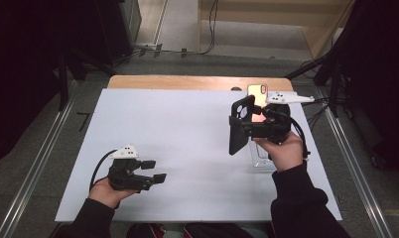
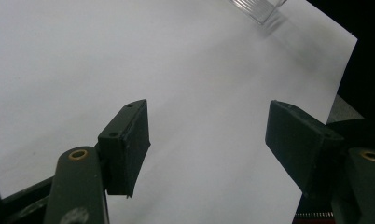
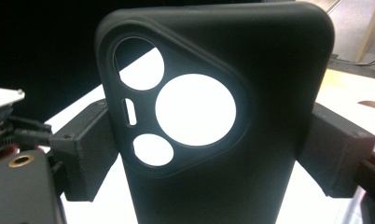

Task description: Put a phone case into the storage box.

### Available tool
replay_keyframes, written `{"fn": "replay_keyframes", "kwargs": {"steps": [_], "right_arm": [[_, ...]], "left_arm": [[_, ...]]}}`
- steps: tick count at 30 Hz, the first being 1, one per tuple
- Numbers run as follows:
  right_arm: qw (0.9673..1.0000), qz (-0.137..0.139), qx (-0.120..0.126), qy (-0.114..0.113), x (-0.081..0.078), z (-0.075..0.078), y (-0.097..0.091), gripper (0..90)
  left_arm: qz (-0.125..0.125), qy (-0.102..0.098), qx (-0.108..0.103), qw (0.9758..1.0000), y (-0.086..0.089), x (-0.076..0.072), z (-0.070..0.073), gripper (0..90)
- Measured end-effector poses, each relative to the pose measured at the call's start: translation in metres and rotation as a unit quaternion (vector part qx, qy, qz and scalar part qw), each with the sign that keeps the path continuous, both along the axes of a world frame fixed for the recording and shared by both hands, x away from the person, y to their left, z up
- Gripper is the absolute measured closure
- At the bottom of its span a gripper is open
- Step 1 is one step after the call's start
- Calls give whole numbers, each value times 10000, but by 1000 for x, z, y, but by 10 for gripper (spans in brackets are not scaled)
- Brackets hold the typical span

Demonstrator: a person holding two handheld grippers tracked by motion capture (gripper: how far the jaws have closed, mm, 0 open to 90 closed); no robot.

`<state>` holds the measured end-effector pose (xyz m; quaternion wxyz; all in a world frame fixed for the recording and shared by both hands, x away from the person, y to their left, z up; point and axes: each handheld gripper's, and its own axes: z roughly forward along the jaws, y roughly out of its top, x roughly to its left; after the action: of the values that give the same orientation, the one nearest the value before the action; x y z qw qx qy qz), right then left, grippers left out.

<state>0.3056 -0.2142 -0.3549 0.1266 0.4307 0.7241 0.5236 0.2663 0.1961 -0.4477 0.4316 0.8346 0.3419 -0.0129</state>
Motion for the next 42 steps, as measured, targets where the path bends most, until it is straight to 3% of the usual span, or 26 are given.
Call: {"fn": "replay_keyframes", "kwargs": {"steps": [19,28,42], "right_arm": [[9963,-854,3,-12,10,3,-40,121],[9906,-1362,-100,-53,18,-2,-60,122],[9799,-1971,-274,121,50,-22,-75,122]], "left_arm": [[39,-6,-3,10000,2,-2,0,307],[44,-10,-22,10000,3,-1,-1,306],[94,-5,-69,9999,3,-1,-1,307]]}}
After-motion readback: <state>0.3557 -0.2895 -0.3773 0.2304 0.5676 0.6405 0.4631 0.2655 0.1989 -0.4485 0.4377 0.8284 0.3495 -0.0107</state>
